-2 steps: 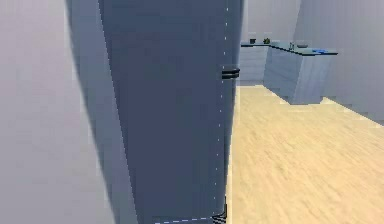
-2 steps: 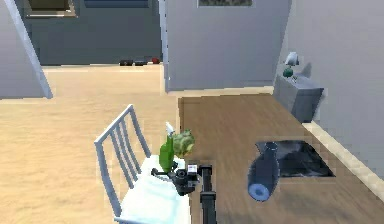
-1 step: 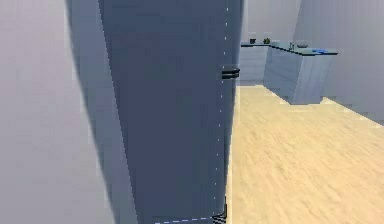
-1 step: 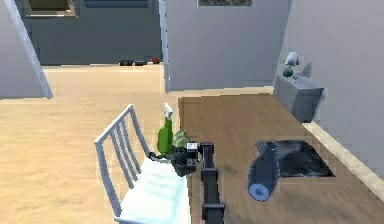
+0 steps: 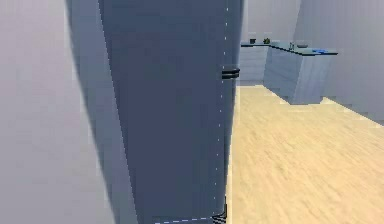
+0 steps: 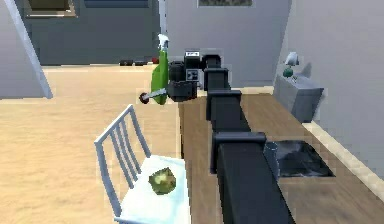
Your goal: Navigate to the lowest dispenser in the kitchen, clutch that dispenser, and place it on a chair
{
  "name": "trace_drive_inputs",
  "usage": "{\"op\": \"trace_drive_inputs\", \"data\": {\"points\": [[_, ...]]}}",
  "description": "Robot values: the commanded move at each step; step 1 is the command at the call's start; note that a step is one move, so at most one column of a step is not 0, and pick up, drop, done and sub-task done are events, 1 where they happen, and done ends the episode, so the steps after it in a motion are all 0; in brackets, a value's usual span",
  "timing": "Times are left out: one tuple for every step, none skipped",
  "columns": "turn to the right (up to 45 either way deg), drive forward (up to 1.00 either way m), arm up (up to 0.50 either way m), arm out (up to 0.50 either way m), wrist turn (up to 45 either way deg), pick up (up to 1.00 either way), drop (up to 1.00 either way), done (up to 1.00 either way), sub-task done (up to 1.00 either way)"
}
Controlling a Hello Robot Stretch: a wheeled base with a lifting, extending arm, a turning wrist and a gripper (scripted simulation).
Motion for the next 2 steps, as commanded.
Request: {"op": "trace_drive_inputs", "data": {"points": [[0.0,0.00,0.00,0.00,-45.0,0.00,0.00,0.00,0.00],[0.0,0.00,0.00,0.00,-45.0,0.00,0.00,0.00,0.00]]}}
